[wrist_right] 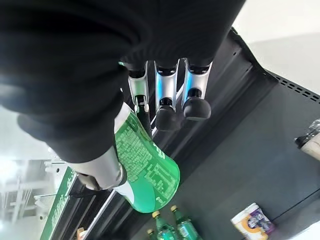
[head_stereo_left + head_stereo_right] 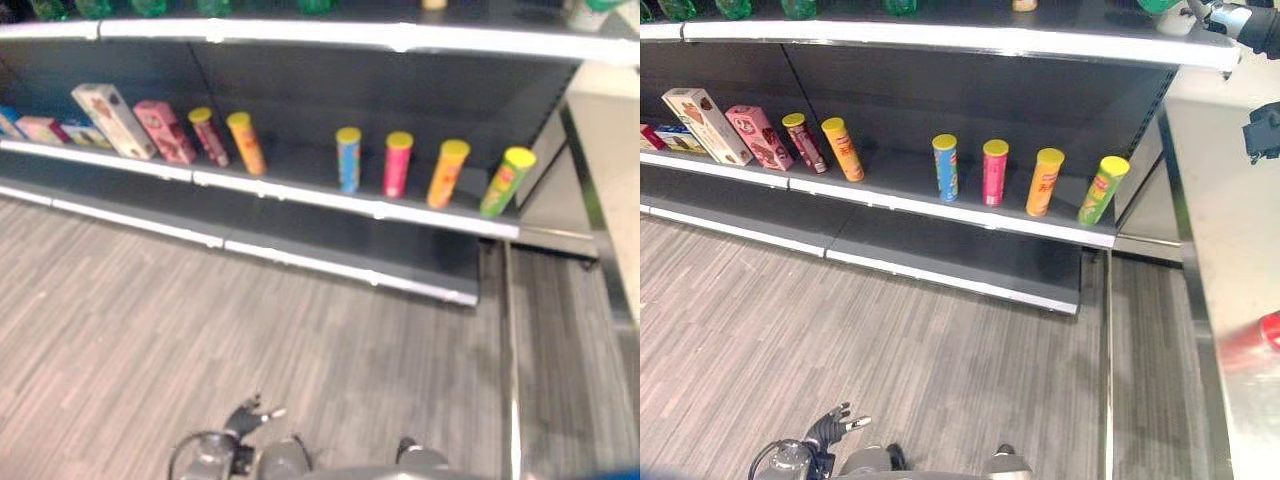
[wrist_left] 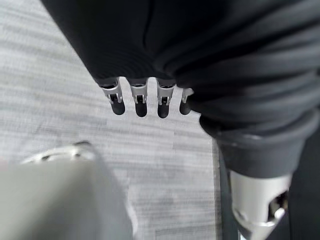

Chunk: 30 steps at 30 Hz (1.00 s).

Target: Put the goods on the table back onto the shelves and tidy them up.

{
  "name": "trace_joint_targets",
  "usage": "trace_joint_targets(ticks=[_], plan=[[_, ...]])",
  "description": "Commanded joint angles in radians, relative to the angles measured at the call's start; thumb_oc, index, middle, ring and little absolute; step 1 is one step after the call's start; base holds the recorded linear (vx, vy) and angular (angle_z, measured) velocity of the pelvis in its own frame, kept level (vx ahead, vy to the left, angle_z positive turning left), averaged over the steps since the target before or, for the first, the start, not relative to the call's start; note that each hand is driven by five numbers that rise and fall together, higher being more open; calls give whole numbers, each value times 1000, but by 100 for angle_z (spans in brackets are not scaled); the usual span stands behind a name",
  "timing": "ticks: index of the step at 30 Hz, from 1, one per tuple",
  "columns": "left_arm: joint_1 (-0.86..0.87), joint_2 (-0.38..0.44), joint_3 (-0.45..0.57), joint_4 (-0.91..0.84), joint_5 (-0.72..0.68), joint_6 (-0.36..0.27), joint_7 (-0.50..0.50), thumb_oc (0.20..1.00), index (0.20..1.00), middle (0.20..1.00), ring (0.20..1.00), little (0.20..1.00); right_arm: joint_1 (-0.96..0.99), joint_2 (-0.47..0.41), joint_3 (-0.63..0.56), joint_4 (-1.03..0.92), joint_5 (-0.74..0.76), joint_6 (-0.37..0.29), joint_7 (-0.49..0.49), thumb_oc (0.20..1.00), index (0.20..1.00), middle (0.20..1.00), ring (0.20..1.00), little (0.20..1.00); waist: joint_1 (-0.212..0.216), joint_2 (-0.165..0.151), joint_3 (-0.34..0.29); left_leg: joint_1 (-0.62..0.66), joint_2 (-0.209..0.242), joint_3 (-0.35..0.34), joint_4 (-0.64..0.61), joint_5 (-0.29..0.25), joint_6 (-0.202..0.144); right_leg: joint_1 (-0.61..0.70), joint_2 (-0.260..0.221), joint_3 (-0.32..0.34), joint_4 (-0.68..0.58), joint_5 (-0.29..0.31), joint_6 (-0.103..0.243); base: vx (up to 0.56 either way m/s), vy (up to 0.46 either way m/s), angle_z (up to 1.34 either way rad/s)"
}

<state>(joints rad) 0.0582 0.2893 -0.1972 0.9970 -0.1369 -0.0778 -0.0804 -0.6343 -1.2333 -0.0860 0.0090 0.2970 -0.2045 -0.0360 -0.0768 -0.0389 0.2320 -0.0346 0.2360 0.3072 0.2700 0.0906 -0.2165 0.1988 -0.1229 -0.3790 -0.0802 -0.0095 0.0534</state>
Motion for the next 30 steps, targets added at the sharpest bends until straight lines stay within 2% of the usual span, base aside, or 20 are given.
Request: trace_joint_targets(ticks=[1,3,6,9,11,13,14,16,18,19,20,21,22,23,25,26,28,29,30], plan=[[-22,34,-11,-19,6,-15,10,1000,1000,1000,1000,1000,-18,-42,54,-13,46,-24,-5,200,200,200,200,200,33,9,-58,105,109,44,-154,49,-22,-97,19,24,-7,-90,59,214,100,-5],[-10,30,-7,-6,10,-15,14,1000,1000,1000,1000,1000,-10,-31,47,-17,44,-31,-14,200,200,200,200,200,52,13,-66,47,108,30,-279,94,-32,-77,22,37,-7,-112,67,327,112,-6],[-3,33,-10,0,11,-16,19,1000,1000,1000,1000,1000,-19,-30,56,-12,42,-37,-24,200,200,200,200,200,71,11,-57,-23,112,9,-314,133,-45,-46,21,46,-7,-131,77,245,76,-21],[6,36,-7,4,2,-16,21,1000,1000,1000,1000,1000,-39,-35,80,-12,39,-35,-23,200,200,200,200,200,77,13,-55,-44,108,11,-342,139,-45,-18,19,72,-7,-148,84,276,132,-33],[24,43,3,6,9,-20,21,1000,1000,1000,1000,1000,-79,-26,118,-18,36,-31,-18,200,200,200,200,200,89,25,-60,-44,117,43,-341,136,-45,31,17,113,-7,-172,92,455,287,-75],[21,38,1,15,23,-17,18,1000,1000,1000,1000,1000,-56,-12,103,-29,14,-20,-18,200,200,200,200,200,84,23,-81,-24,106,81,-345,125,-42,64,-4,117,-7,-164,103,442,315,-60],[10,43,-1,14,32,-19,18,1000,1000,1000,1000,1000,-45,-5,98,-36,-1,-20,-17,200,200,200,200,200,84,15,-84,-12,86,97,-341,112,-26,80,-28,115,11,-152,114,337,267,-53],[-12,56,-7,13,33,-16,22,1000,1000,1000,1000,1000,-32,6,89,-40,-17,-10,-21,200,200,200,200,200,85,6,-86,9,46,117,-337,78,16,32,-73,120,152,-148,139,262,296,-32],[-38,67,-12,1,21,-16,26,1000,1000,1000,1000,1000,-33,10,87,-43,-38,3,-24,200,200,200,200,200,69,1,-67,46,-10,123,-338,33,63,-70,-120,153,359,-94,170,174,290,-20],[-39,67,-11,1,21,-15,26,1000,1000,1000,1000,1000,-36,10,89,-42,-38,4,-24,200,200,200,200,200,72,2,-71,42,-9,127,-339,35,64,-80,-120,158,364,-93,169,132,337,-3],[-53,80,-11,-12,7,-16,32,1000,1000,1000,1000,1000,-67,29,104,-42,-44,7,-29,200,200,200,200,200,54,7,-42,79,-48,134,-341,-7,107,-204,-156,201,564,0,180,163,357,-9],[-56,92,-3,-9,0,-17,38,1000,1000,1000,1000,1000,-80,37,106,-41,-42,1,-37,200,200,200,200,200,47,9,-34,106,-66,149,-344,-26,117,-243,-191,185,622,34,193,244,431,-5],[-61,94,1,-9,-5,-18,41,1000,1000,1000,1000,1000,-87,42,115,-44,-50,6,-36,200,200,200,200,200,42,11,-31,124,-86,150,-350,-45,126,-273,-210,174,638,41,183,240,253,3],[-67,95,4,-7,-9,-17,42,1000,1000,1000,1000,1000,-91,38,116,-46,-50,7,-34,200,200,200,200,200,36,14,-30,136,-100,149,-353,-57,127,-289,-213,158,602,36,176,258,172,-4],[-72,92,2,6,-5,-20,38,1000,1000,1000,1000,1000,-110,24,121,-39,-39,8,-36,200,200,200,200,200,28,22,-36,154,-125,138,-357,-87,124,-285,-199,117,427,-8,159,286,97,-25],[-71,90,3,12,0,-20,36,1000,1000,1000,1000,1000,-121,19,126,-33,-36,8,-39,200,200,200,200,200,25,22,-40,165,-135,138,-357,-102,120,-281,-195,94,322,0,159,295,24,-27],[-70,84,10,27,7,-22,31,1000,1000,1000,1000,1000,-127,13,123,-30,-30,9,-48,200,200,200,200,200,13,21,-47,186,-148,133,-357,-129,110,-298,-192,54,120,69,174,323,-5,-3],[-68,83,22,35,10,-22,30,1000,1000,1000,1000,1000,-129,14,118,-28,-28,9,-55,200,200,200,200,200,12,23,-52,209,-150,126,-357,-158,99,-314,-192,47,62,79,197,311,-16,16],[-69,82,29,36,15,-23,30,1000,1000,1000,1000,1000,-132,15,115,-29,-29,8,-59,200,200,200,200,200,9,19,-50,216,-152,135,-357,-159,95,-342,-197,27,19,106,201,305,-23,20]])
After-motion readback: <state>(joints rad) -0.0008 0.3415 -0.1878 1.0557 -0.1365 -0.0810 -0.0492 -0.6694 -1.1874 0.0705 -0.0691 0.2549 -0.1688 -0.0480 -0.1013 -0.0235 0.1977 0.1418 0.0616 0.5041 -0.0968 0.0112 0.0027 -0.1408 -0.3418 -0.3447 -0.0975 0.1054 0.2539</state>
